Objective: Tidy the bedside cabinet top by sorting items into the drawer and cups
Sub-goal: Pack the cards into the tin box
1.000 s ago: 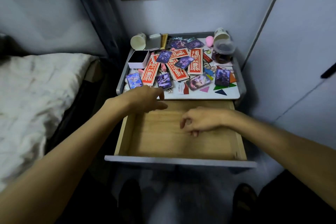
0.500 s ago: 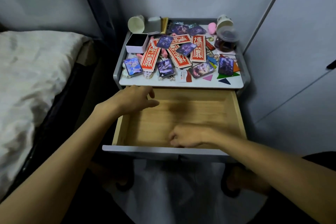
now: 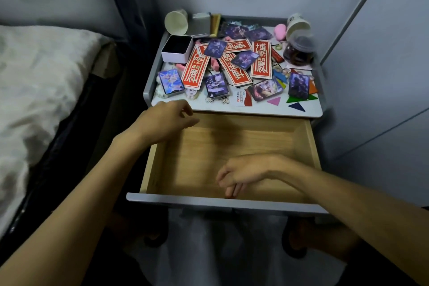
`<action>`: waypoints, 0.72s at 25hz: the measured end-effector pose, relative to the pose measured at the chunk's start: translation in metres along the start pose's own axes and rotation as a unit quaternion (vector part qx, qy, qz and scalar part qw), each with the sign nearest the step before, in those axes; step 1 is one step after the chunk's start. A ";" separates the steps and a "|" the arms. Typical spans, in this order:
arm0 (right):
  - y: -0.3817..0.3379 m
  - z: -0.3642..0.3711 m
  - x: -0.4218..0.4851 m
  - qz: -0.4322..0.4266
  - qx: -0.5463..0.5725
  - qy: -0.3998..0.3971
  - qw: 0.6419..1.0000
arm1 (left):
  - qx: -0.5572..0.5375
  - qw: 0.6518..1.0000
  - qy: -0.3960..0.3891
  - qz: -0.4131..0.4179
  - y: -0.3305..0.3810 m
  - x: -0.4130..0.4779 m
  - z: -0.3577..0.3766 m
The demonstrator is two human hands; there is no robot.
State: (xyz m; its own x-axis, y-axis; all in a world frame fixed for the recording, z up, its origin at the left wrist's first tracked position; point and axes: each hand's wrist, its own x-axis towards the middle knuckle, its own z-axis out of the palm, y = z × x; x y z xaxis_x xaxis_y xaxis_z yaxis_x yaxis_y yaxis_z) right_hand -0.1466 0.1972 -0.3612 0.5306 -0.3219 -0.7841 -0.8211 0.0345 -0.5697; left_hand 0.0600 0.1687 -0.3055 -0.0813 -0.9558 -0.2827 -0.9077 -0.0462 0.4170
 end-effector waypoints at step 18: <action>-0.121 -0.206 0.128 -0.119 -0.304 0.520 0.790 | -0.439 0.879 0.148 -0.115 -0.044 0.070 -0.063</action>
State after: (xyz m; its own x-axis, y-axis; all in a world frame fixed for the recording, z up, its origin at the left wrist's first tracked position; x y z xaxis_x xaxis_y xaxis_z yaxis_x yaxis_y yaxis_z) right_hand -0.0226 -0.0428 -0.3423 0.4846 -0.8647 0.1320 -0.8414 -0.5021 -0.1999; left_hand 0.1202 0.0857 -0.2894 0.2905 -0.9196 -0.2644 -0.2083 -0.3305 0.9206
